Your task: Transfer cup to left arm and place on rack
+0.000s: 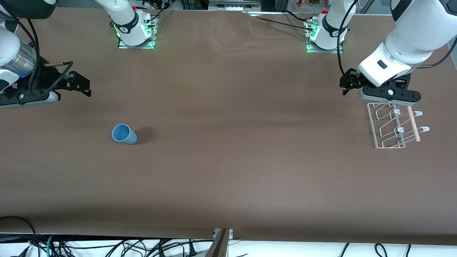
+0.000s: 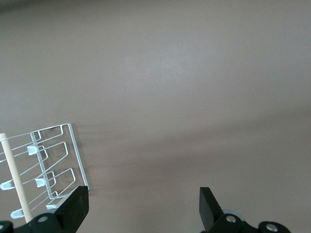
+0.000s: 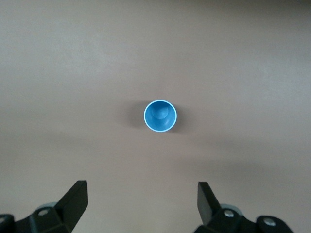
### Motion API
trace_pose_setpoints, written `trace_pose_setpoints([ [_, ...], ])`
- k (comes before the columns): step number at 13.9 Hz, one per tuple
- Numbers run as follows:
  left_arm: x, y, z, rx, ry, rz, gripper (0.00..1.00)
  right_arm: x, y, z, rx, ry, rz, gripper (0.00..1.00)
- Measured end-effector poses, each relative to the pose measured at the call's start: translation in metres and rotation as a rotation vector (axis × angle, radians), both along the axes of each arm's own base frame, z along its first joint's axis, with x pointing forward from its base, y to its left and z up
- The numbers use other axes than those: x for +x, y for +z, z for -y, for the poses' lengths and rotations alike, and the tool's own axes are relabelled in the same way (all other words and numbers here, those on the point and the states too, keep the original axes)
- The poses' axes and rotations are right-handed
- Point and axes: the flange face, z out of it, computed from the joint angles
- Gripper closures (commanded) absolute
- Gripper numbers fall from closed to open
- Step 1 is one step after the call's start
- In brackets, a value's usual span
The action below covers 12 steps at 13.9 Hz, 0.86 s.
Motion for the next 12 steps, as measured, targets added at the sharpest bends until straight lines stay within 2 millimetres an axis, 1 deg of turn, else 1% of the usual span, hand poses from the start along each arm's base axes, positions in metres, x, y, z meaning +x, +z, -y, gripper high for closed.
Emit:
trace_pose_setpoints([
  [2, -0.001, 0.0, 0.003, 0.0, 0.004, 0.001, 0.0, 0.001, 0.0, 0.001, 0.0, -0.002, 0.003, 0.0],
  [6, -0.001, 0.002, 0.001, -0.001, 0.01, 0.004, 0.0, 0.001, 0.0, 0.005, -0.006, -0.005, 0.007, 0.0],
  [7, 0.001, 0.003, -0.003, -0.001, 0.018, 0.006, 0.0, 0.002, -0.001, 0.008, -0.008, -0.009, 0.005, 0.0],
  [9, 0.004, 0.004, -0.018, -0.011, 0.048, 0.005, 0.0, 0.004, -0.006, 0.015, -0.01, -0.023, -0.003, 0.0],
  [12, 0.009, 0.002, -0.051, -0.098, 0.126, -0.027, 0.0, 0.006, -0.009, 0.018, -0.011, -0.028, -0.01, 0.0],
])
